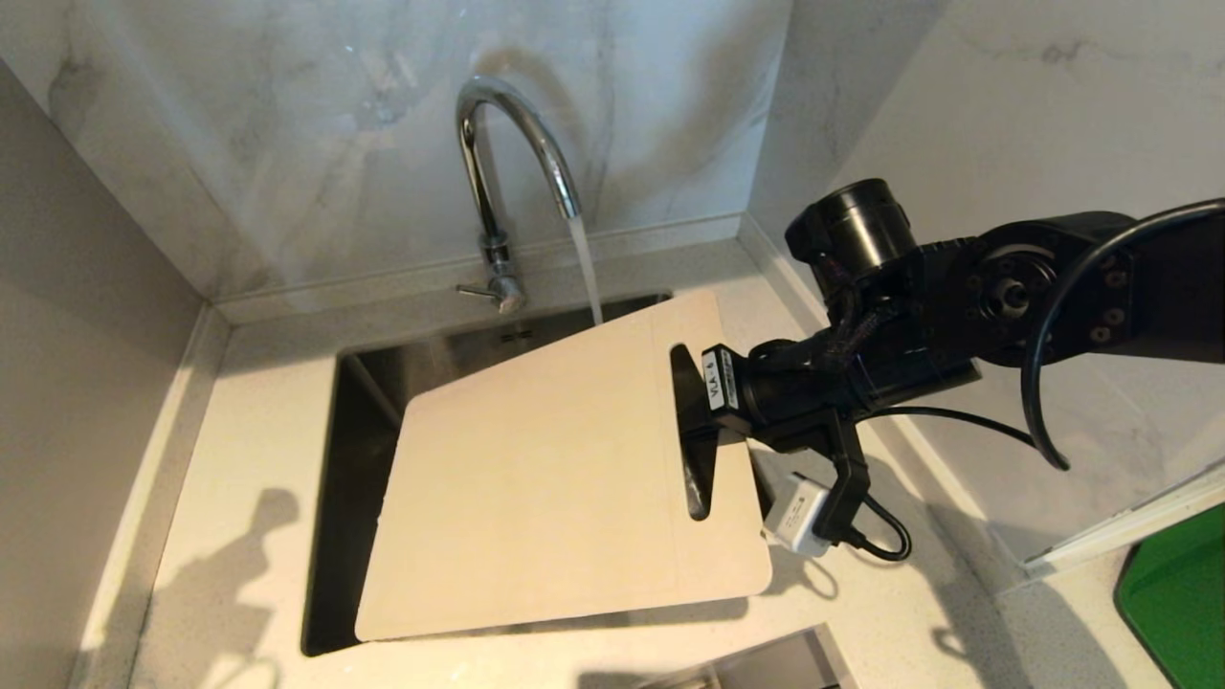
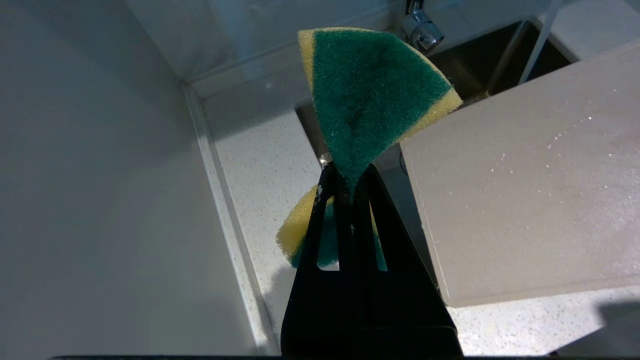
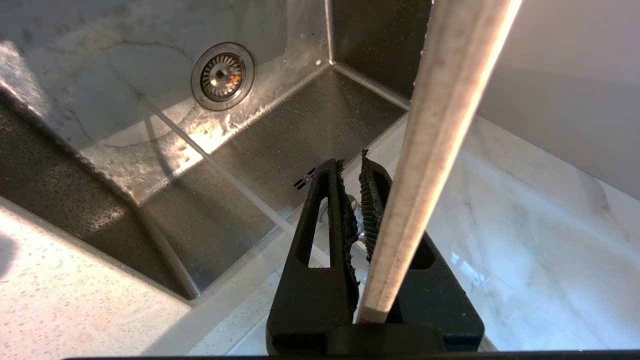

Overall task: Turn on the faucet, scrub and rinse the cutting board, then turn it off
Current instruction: Scrub the cutting board underwater

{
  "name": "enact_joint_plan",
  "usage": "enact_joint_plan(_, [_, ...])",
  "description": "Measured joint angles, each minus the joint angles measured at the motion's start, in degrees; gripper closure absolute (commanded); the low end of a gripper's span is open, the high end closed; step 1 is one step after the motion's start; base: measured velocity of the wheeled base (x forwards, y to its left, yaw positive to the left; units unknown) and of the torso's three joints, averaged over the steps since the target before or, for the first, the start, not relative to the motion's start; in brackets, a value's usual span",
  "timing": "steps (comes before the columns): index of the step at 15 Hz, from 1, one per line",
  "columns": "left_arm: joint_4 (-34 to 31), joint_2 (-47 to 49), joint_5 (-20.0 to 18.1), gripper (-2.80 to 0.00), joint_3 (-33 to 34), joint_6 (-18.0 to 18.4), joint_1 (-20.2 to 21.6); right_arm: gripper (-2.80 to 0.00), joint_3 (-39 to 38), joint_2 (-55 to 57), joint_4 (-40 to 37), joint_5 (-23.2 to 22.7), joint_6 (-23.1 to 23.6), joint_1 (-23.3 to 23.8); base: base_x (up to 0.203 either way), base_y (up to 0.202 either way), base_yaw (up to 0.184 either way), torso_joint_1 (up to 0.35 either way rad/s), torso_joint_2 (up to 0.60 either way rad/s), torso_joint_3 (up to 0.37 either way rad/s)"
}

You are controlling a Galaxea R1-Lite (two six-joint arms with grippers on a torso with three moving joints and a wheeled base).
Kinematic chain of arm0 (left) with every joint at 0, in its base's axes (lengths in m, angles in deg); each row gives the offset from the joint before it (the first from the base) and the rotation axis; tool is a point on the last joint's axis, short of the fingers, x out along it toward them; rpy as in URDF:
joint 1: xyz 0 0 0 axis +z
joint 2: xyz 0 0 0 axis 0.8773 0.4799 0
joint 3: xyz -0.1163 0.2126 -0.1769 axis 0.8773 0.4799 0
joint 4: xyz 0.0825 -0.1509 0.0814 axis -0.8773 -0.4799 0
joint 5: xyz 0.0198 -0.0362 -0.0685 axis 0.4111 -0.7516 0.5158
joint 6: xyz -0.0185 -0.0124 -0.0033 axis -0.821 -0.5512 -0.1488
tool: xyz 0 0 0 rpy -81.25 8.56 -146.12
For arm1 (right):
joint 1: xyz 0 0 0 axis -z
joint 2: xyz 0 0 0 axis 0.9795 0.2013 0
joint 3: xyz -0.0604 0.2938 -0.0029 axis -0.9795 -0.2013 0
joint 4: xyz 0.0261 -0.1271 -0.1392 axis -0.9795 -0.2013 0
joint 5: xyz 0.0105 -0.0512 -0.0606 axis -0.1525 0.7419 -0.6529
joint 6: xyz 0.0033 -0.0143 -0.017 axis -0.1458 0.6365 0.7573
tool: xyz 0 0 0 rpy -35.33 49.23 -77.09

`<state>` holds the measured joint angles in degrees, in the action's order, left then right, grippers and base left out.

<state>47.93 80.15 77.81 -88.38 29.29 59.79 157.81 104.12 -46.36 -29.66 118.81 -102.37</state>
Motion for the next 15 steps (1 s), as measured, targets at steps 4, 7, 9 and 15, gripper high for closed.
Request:
enact_joint_plan(4, [-0.07, 9.39, 3.91, 0.0, -6.48, 0.57, -3.96, 0.0, 0.0, -0.17, 0.0, -0.04, -0.08, 0.0, 0.0, 0.0, 0.0, 0.0, 0.0, 0.0])
enact_joint_plan(7, [0.06, 14.41, 13.27, 0.0, -9.48, 0.7, -12.56, 0.0, 0.11, -0.22, 0.06, -0.06, -0.1, 0.0, 0.0, 0.0, 0.0, 0.0, 0.0, 0.0])
enact_joint_plan(9, [0.17, 17.49, 18.38, 0.0, -11.92, 0.68, -16.48, 0.0, 0.11, -0.22, 0.04, -0.06, -0.08, 0.02, 0.0, 0.0, 0.0, 0.0, 0.0, 0.0])
enact_joint_plan(15, [0.15, 20.74, 19.75, 0.0, -14.61, 0.75, -18.22, 0.0, 0.02, 0.19, 1.39, -0.09, -0.29, 0.0, 0.0, 0.0, 0.0, 0.0, 0.0, 0.0])
